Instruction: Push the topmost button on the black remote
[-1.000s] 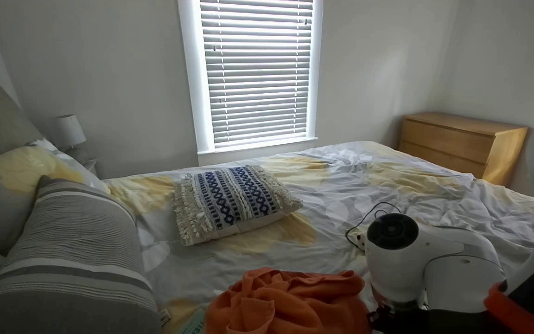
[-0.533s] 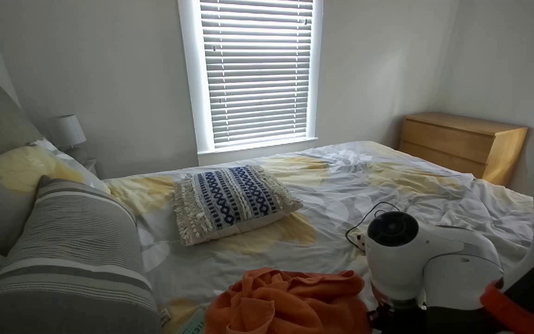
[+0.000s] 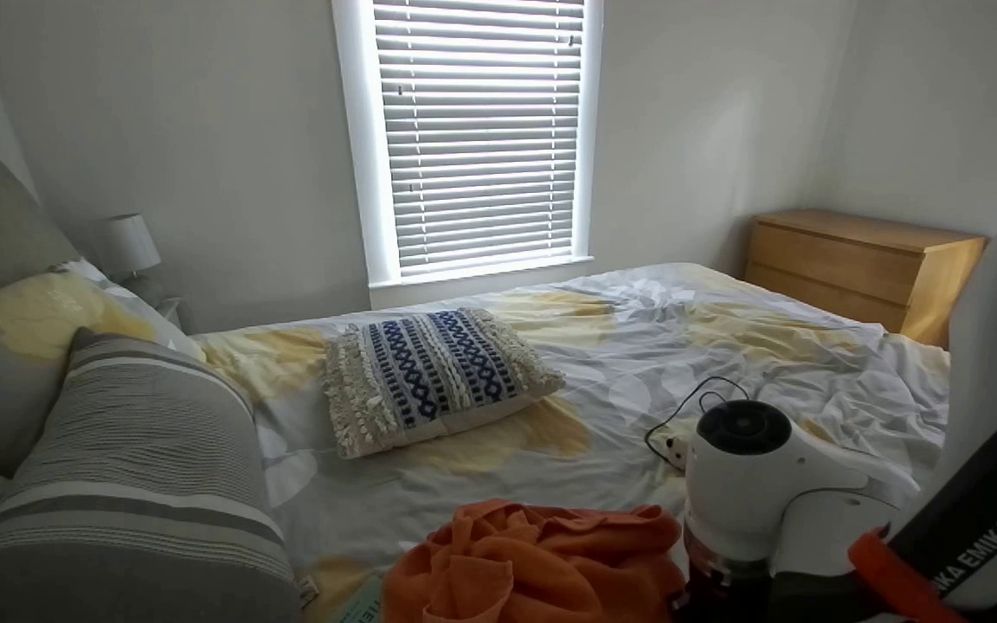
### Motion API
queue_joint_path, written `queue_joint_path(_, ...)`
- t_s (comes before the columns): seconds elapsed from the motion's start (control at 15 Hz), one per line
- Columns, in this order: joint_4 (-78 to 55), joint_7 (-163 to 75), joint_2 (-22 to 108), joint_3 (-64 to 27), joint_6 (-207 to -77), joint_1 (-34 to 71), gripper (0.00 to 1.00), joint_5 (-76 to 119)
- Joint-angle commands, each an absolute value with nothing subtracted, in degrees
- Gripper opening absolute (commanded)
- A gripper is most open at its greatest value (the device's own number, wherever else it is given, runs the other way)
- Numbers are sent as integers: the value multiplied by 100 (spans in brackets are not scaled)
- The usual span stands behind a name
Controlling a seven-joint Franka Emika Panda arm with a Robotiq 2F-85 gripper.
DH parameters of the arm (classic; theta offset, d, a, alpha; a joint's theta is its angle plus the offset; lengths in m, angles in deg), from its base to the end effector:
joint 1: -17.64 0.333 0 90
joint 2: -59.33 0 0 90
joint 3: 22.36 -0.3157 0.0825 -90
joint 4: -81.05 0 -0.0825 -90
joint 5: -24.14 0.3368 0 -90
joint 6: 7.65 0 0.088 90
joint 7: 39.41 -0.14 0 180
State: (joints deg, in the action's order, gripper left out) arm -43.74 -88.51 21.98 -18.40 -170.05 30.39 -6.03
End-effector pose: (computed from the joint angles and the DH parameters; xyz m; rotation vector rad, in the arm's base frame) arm 0.5133 0.0980 0.0973 2.9493 -0.2750 0.1390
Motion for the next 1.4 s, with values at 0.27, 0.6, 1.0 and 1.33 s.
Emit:
queue_joint_path(0.27,-3948,-6825,1461,-2164,-16867,2945,0,1418)
queue_joint_path(0.6,-4530,-6819,2215,-1681,-16912,3396,0,1775)
queue_joint_path(1.0,-5193,-7344,2864,-794,-16949,4270,0,1476)
queue_joint_path(1.33,-5613,-7753,3203,-315,-17291,4634,0,1310)
